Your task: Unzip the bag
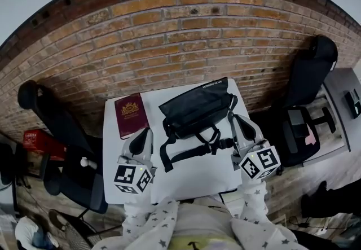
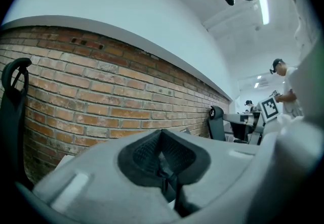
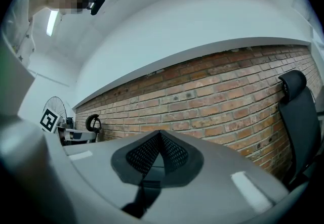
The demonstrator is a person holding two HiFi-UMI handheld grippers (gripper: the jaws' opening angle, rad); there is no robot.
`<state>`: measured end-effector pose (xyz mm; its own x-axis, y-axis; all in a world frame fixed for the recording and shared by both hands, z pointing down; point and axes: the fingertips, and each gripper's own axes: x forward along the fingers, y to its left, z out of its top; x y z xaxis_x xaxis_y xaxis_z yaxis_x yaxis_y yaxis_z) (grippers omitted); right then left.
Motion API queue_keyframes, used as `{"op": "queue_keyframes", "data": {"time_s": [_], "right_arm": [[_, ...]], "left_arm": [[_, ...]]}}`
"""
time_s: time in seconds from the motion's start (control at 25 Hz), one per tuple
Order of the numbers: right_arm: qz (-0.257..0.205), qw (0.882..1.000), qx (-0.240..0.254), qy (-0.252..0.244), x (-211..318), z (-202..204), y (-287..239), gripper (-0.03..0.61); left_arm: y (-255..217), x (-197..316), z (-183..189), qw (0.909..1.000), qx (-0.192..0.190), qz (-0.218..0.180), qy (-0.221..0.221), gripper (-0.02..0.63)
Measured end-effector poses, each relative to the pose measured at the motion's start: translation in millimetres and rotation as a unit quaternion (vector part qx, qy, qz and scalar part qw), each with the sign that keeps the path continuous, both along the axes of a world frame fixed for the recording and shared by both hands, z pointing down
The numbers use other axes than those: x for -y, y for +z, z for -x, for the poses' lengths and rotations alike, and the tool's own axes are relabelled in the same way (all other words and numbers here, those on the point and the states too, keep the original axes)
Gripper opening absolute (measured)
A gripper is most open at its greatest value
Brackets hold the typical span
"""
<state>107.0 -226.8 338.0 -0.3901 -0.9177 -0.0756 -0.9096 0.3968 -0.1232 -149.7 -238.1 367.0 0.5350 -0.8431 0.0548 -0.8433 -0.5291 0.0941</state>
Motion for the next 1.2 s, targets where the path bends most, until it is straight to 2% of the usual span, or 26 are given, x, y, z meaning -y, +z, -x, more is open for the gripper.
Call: {"op": "queue_keyframes", "data": {"time_s": [0.4,0.96,1.2], "right_arm": [[-0.011,1.000,0.004,0.001,-5,-3,-21,0.009],[-0.011,1.000,0.005,0.013,-7,-23,-20,0.008],[-0.013,1.000,0.015,0.011,-7,-24,-21,0.008]], "left_arm": [[-24,-3,10,0.9994,-0.004,-0.024,-0.025,-0.002],[-31,-7,19,0.9973,0.003,-0.035,-0.064,-0.002],[-31,-9,20,0.9971,0.011,-0.034,-0.068,-0.002]]}}
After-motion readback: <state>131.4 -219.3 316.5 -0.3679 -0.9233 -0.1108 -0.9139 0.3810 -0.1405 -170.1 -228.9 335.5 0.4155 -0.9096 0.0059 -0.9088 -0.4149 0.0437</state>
